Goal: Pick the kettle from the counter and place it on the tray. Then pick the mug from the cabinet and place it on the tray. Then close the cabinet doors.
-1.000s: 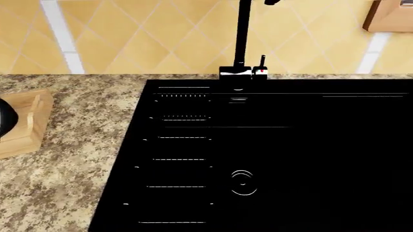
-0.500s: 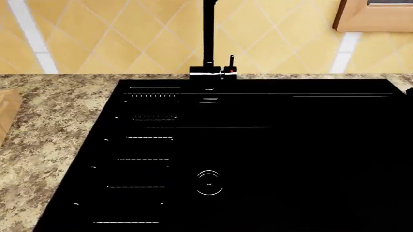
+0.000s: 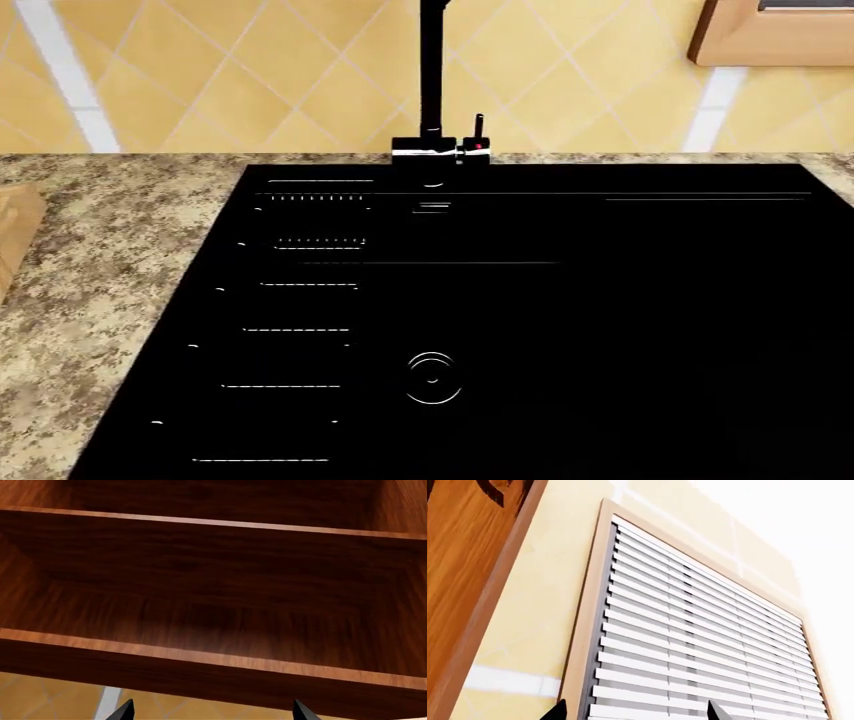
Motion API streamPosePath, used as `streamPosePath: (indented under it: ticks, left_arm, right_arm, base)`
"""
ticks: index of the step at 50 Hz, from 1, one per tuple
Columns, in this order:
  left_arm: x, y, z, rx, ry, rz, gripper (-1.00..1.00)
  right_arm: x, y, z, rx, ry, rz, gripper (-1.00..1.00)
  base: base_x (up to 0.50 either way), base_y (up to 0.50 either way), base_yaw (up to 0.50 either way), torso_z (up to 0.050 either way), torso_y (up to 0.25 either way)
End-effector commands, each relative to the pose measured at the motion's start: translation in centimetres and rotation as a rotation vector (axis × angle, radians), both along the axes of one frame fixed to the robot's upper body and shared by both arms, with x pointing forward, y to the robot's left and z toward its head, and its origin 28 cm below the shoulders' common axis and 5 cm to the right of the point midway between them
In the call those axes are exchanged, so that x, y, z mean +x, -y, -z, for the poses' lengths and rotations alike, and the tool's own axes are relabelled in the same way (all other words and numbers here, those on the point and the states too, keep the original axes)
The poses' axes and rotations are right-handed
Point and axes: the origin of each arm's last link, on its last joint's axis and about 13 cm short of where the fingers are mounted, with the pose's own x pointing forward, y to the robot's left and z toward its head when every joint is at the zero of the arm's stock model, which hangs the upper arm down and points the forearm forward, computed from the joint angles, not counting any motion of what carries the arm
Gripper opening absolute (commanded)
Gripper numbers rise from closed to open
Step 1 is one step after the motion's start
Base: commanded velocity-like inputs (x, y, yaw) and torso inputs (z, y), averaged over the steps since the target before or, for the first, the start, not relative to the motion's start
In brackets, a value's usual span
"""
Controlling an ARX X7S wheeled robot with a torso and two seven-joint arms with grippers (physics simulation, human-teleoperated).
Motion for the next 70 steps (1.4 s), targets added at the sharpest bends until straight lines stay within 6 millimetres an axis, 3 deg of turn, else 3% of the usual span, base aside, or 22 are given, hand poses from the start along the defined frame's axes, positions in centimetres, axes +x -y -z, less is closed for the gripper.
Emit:
streamPosePath:
  ticks: [1, 9, 29, 38, 47, 70]
  left_arm:
    - [-0.1, -0.1, -0.2, -0.003, 0.002, 0.002, 1.0]
    - [-0.1, -0.2, 0.1, -0.001, -0.001, 0.006, 1.0]
    - [-0.2, -0.4, 0.5, -0.009, -0.005, 0.007, 1.0]
    - [-0.2, -0.7, 0.6, -0.015, -0.008, 0.003, 1.0]
    - [-0.3, -0.9, 0.8, -0.02, -0.01, -0.001, 1.0]
    - [-0.6, -0.9, 0.6, -0.017, -0.026, 0.011, 1.0]
  right_arm:
    - [-0.6, 0.4, -4.9, 0.012, 0.082, 0.062, 1.0]
    - [0.3, -0.2, -8.3, 0.009, 0.057, -0.005, 1.0]
    - [0.4, -3.9, -13.3, -0.114, 0.138, -0.358, 1.0]
    - [2.4, -5.8, -14.5, -0.115, 0.085, -0.57, 1.0]
    - [4.8, -7.0, -15.2, -0.141, 0.051, -0.675, 1.0]
    - [9.2, -8.2, -16.2, 0.077, -0.197, -1.115, 1.0]
  base:
    - [0.0, 0.0, 0.0, 0.0, 0.0]
    - [0.0, 0.0, 0.0, 0.0, 0.0]
    - [0.0, 0.0, 0.0, 0.001, 0.0]
    - [0.0, 0.0, 0.0, 0.002, 0.002]
    - [0.0, 0.0, 0.0, 0.001, 0.001]
    - [0.0, 0.0, 0.0, 0.002, 0.0]
